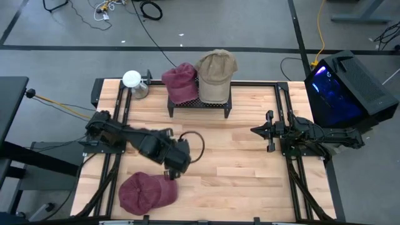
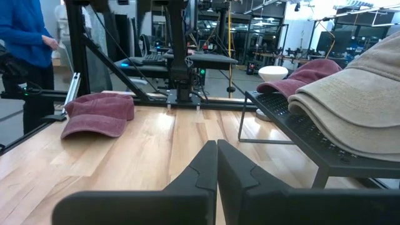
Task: Pick & Place hat
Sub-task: Stack the red cap on the red cap on the shelf
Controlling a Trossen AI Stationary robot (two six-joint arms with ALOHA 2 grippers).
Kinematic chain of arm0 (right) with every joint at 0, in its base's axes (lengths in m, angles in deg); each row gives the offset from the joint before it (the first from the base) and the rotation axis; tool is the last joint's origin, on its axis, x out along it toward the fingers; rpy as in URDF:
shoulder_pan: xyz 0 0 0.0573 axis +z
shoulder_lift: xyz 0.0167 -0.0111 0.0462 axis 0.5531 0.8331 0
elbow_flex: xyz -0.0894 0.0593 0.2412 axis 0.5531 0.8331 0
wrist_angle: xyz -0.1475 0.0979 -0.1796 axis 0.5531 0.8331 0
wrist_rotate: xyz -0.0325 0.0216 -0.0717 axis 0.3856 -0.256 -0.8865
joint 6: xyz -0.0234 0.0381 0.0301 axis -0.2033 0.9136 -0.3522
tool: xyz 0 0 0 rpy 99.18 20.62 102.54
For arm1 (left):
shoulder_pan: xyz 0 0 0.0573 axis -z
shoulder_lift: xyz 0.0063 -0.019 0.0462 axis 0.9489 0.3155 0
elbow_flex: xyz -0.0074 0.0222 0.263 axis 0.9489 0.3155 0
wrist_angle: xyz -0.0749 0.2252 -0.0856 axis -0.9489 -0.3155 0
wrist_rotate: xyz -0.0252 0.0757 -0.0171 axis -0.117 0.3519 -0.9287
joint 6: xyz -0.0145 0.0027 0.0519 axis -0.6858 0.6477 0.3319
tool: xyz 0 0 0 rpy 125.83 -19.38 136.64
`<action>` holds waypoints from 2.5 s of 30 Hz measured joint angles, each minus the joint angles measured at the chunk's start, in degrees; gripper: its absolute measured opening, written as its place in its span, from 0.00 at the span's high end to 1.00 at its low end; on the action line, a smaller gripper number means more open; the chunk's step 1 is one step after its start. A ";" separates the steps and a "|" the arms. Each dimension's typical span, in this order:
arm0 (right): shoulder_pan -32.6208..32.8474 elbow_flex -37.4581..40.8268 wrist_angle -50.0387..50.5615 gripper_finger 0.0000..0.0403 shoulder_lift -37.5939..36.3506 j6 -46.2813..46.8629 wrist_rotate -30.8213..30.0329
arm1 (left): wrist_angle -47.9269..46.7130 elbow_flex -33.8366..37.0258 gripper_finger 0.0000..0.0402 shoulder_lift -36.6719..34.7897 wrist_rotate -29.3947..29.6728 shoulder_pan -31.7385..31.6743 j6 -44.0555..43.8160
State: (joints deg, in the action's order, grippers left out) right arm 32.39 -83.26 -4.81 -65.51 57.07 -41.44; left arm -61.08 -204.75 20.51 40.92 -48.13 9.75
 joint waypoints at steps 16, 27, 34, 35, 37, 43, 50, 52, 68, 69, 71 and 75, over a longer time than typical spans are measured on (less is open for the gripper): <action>0.00 0.00 0.00 0.97 0.02 0.01 0.00 | 2.50 2.88 0.55 0.05 -1.84 14.99 -11.54; 0.00 0.00 0.01 0.97 0.02 0.00 0.00 | 8.34 13.18 0.39 0.13 -8.25 21.10 -14.97; 0.00 0.00 0.00 0.97 0.02 0.00 0.00 | 13.13 19.63 0.28 0.09 -11.31 22.33 -16.01; 0.00 0.00 0.00 0.97 0.02 0.00 0.00 | 14.23 20.60 0.28 0.09 -11.30 22.47 -15.56; 0.00 0.00 0.00 0.97 0.01 0.01 0.00 | 15.83 22.43 0.29 0.09 -11.29 22.54 -14.44; 0.02 0.00 0.00 0.97 0.02 0.00 0.00 | 16.81 27.94 0.30 0.09 -11.55 22.76 -14.00; 0.00 0.00 0.00 0.97 0.02 0.00 0.00 | 20.64 33.80 0.30 -0.15 -15.02 22.74 -13.94; 0.01 0.00 0.01 0.97 0.01 0.00 0.00 | 21.43 34.90 0.30 -0.15 -15.58 22.76 -14.08; 0.00 0.00 0.02 0.97 0.01 0.00 0.00 | 28.45 40.40 0.44 -0.15 -16.84 20.93 -14.35; 0.00 0.00 0.00 0.97 0.00 0.00 0.00 | 28.45 40.40 0.48 -0.15 -16.82 20.95 -14.29; 0.00 0.00 0.01 0.97 0.02 0.00 0.00 | 28.47 40.40 0.56 -0.15 -16.84 20.93 -14.14; 0.00 0.00 0.00 0.97 0.01 0.00 0.00 | 28.47 40.40 0.71 -0.15 -16.80 20.95 -13.92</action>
State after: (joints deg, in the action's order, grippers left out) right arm 32.39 -83.26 -4.81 -65.50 57.07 -41.44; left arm -32.61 -164.35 20.36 24.12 -27.18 -4.17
